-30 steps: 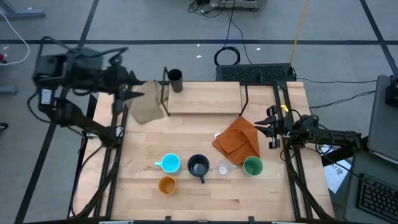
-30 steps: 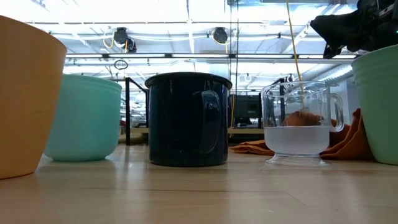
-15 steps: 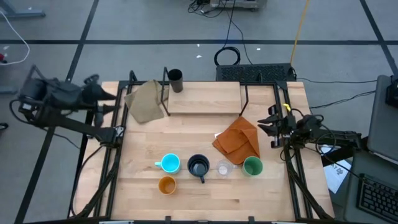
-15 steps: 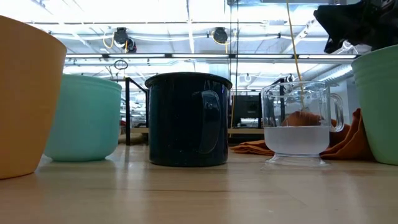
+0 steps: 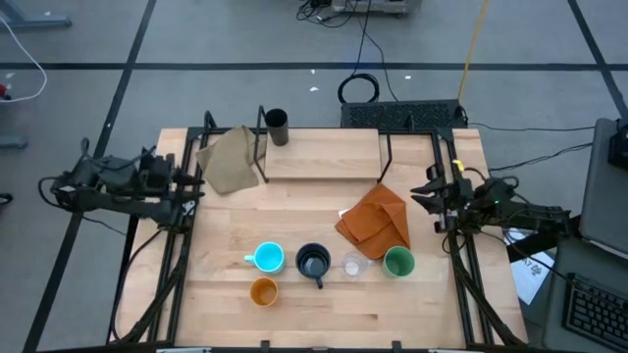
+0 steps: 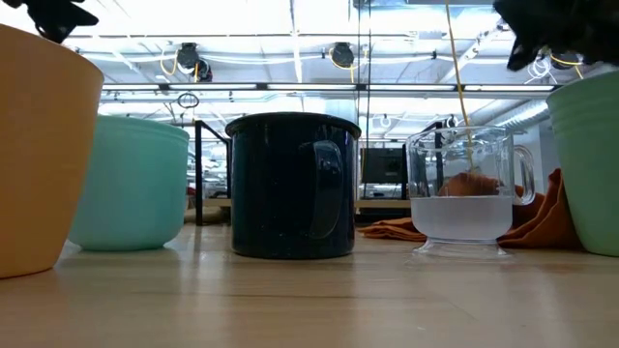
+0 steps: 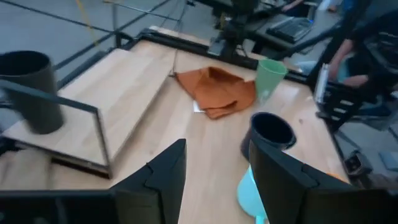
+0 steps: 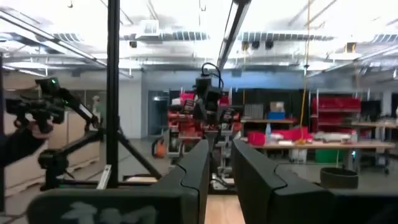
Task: Stack small to large cups/mugs on shelf
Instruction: Put the green cup on the shelf
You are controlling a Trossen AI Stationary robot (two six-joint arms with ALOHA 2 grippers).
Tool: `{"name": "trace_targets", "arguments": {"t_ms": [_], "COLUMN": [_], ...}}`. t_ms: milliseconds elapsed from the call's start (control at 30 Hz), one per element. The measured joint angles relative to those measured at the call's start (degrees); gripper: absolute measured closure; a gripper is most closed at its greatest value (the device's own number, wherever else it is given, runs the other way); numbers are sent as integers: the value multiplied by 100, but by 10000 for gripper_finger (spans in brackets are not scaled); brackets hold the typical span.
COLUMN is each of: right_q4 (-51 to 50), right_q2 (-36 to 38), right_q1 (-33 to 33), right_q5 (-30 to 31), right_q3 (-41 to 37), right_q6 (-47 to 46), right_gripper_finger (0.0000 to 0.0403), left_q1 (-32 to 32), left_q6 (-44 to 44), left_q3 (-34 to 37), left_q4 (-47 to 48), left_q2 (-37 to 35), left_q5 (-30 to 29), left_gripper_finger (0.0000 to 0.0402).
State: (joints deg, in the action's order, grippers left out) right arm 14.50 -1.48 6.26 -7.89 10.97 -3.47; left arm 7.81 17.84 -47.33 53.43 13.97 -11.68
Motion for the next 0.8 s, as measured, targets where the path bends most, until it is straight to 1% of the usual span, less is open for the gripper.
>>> {"name": "trace_targets", "arguments": {"t_ms": [100,200,300,367,433,533,633,800], "right_q4": [-1140,-2115,-2838,-3308,-4084,-5550,-6737,-8033], "right_q2": [-107,-460,-1148,-1697,-2296,-3240,-4052,-5094], "right_q1": [0,0,0,-2,-2,-2,0,-1], "right_q5": [1,-35,-422,-653,-750,-755,-721,-714], "right_q3": [694,1499,2200,2705,3224,4005,4772,5766], "right_q6": [-78,-172,-292,-389,-490,-554,-535,-489], "right_gripper_finger": [342,341,339,333,323,296,261,200], "left_q1": [0,0,0,0,0,0,0,0], "left_q6": [-135,-130,-119,-86,3,32,27,-16], "left_q3": [128,164,157,159,159,158,159,159], "left_q4": [-138,-292,-501,-486,-466,-457,-439,-439], "left_q2": [-170,-148,-111,-81,-78,-37,-46,-45], "left_q5": [26,88,355,371,372,372,326,142], "left_gripper_finger": [225,225,225,225,224,224,224,224]}}
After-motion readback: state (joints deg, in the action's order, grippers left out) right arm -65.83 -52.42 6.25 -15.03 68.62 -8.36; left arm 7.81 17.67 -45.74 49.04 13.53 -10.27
